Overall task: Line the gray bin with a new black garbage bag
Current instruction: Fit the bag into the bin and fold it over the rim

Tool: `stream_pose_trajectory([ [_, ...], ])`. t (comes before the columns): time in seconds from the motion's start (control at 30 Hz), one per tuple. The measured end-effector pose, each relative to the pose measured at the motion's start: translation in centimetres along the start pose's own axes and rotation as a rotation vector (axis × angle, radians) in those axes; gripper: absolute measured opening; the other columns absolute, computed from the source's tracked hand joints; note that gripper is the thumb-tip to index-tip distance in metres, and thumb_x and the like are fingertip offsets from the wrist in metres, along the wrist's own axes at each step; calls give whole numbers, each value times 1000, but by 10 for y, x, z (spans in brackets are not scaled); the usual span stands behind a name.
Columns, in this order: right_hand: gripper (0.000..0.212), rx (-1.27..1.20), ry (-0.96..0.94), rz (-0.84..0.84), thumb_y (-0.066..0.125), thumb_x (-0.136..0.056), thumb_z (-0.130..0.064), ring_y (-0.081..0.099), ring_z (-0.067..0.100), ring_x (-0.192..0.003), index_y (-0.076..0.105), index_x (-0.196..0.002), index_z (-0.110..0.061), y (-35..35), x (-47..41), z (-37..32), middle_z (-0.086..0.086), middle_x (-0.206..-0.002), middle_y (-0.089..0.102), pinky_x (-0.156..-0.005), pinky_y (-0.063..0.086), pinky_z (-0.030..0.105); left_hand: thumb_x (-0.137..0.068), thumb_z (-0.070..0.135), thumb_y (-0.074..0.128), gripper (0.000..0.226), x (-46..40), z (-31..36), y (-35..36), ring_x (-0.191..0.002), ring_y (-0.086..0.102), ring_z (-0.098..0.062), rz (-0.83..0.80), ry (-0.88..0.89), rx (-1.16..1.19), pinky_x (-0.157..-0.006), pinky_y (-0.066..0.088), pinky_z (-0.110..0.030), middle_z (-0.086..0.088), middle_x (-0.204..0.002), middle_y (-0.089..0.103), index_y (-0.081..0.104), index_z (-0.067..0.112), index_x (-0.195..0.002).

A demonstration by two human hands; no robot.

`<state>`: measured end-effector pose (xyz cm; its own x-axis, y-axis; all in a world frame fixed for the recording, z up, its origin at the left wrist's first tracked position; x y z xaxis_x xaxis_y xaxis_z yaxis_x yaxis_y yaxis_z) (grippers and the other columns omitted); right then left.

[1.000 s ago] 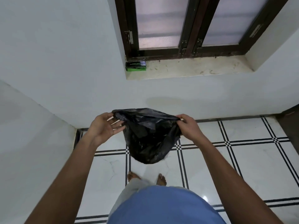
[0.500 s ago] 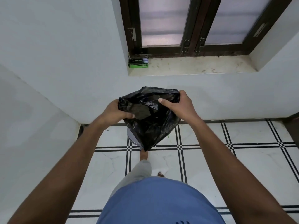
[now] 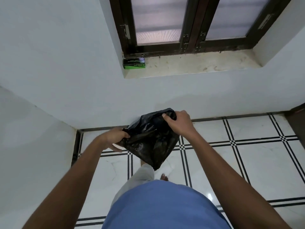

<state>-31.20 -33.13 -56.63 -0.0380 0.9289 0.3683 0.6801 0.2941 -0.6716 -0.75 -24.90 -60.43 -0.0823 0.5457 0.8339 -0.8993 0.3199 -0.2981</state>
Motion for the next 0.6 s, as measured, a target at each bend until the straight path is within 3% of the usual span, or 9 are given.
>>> stream_pose_trajectory([
  [0.07,54,115,81,-73,48,-99,-72,46,36,-136,76,-114,-29,21,-6,15,12,-130,58,-112,46,52,-105,20,61,28,-19,-23,9,-107,73,-36,-65,-84,233,-86,66,-59,-17,-117,70,68,7,-128],
  [0.13,52,67,158,-145,46,-99,-71,36,39,-146,71,-129,-35,40,-12,30,11,-145,53,-118,37,55,-106,18,58,33,-37,-42,16,-116,73,-42,-110,-121,442,-87,65,-61,-23,-122,70,65,3,-135],
  [0.2,57,-39,225,-221,47,-95,-75,43,39,-146,67,-135,-39,59,-18,46,8,-147,60,-121,36,55,-106,14,56,35,-53,-55,24,-120,72,-47,-130,-123,626,-87,65,-58,-25,-119,71,65,2,-137],
  [0.27,66,-172,314,-299,52,-93,-78,58,30,-136,62,-142,-35,79,-24,57,2,-143,67,-119,44,51,-105,10,55,38,-71,-66,31,-125,70,-49,-120,-140,767,-89,65,-55,-25,-117,70,63,0,-140],
  [0.37,79,-321,414,-371,61,-87,-87,69,23,-126,59,-143,-32,108,-33,69,-2,-136,71,-112,55,47,-104,10,56,42,-96,-77,38,-135,64,-43,-72,-141,881,-104,59,-53,-25,-136,71,63,4,-145],
  [0.43,91,-368,462,-398,60,-81,-95,69,23,-129,56,-147,-32,130,-47,75,-2,-140,70,-114,55,48,-104,13,56,39,-114,-84,41,-132,67,-39,-36,-156,915,-113,53,-53,-20,-138,73,65,9,-142],
  [0.6,112,-465,580,-443,48,-83,-100,57,27,-145,38,-166,-26,191,-94,85,2,-160,56,-123,47,52,-108,14,52,38,-168,-102,42,-129,68,-31,7,-210,942,-113,52,-46,-14,-137,75,66,11,-142],
])
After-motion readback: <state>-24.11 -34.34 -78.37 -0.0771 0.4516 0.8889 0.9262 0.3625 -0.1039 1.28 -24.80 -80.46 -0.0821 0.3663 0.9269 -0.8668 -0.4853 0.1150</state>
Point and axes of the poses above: each hand's wrist, its own x-axis away from the middle knuckle, its own y-axis out of the palm, z = x × y, the point moved 7 cm from there along -x, towards the middle knuckle
